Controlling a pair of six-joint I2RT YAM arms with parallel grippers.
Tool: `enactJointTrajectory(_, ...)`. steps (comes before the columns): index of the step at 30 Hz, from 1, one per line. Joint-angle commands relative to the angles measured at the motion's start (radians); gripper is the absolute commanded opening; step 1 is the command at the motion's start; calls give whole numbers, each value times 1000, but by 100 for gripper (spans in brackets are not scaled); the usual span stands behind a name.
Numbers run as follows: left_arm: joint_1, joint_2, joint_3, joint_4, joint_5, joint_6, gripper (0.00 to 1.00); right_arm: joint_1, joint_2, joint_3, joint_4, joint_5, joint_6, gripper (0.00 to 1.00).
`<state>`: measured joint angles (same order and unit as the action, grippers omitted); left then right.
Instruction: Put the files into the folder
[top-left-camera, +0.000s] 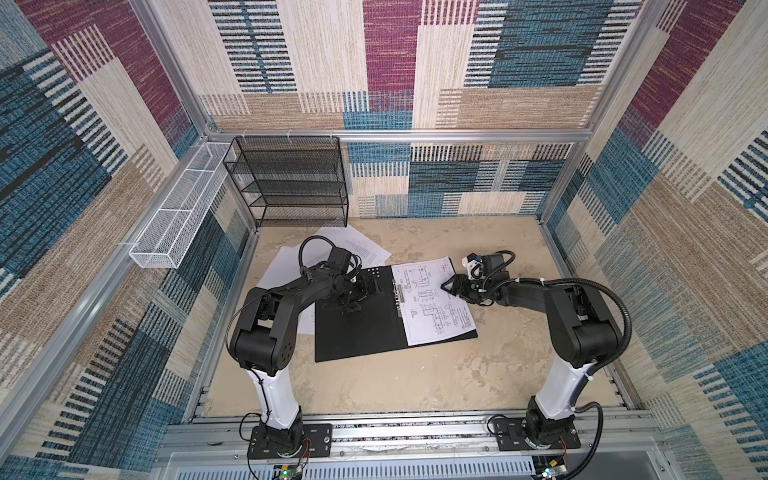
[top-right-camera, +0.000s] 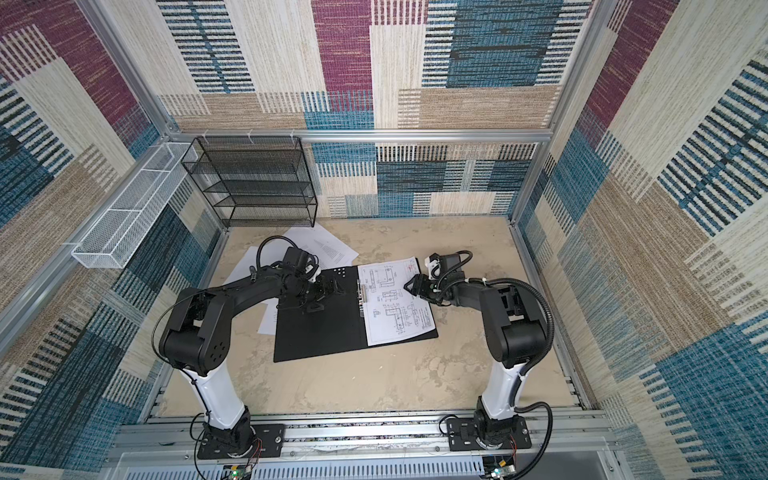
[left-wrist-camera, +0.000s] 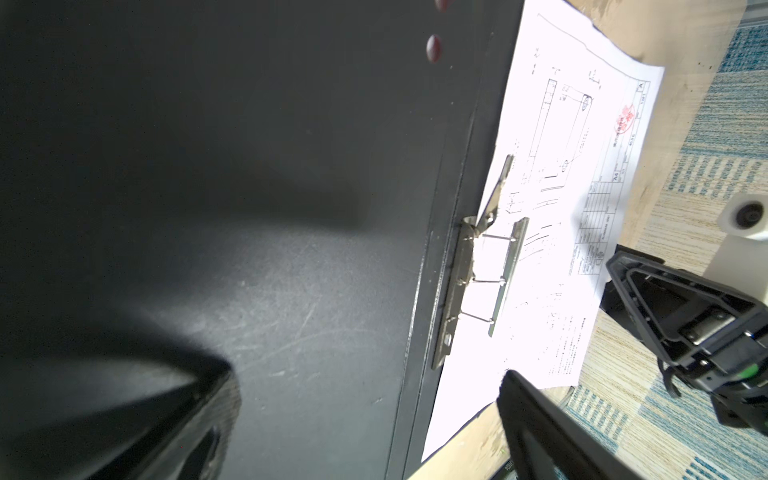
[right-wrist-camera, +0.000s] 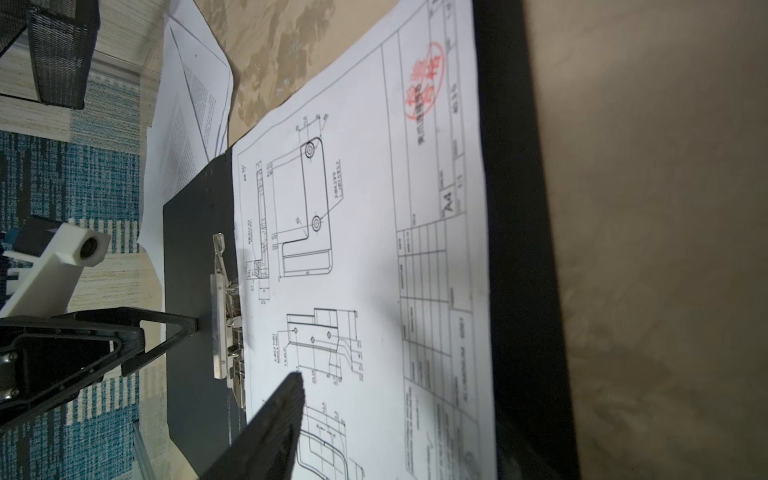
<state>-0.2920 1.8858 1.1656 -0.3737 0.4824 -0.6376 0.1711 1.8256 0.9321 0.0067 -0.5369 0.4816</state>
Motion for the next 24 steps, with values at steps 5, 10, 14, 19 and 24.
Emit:
enactJointTrajectory(5, -5, 47, -18, -70, -71, 3, 100, 6, -31, -36, -64, 78, 64, 70)
enactJointTrajectory(10, -5, 49, -19, -70, -73, 2, 100, 8, -51, -19, -116, 166, 51, 77)
enactJointTrajectory(14, -11, 58, -11, -70, -60, 8, 100, 7, -40, -6, -118, 164, 41, 83)
enactJointTrajectory(19, -47, 66, 4, -70, -45, 10, 100, 5, -21, 0, -105, 155, 46, 85)
enactJointTrajectory(24, -94, 105, 25, -70, -37, 7, 100, -50, -67, -35, -116, 224, 83, 86)
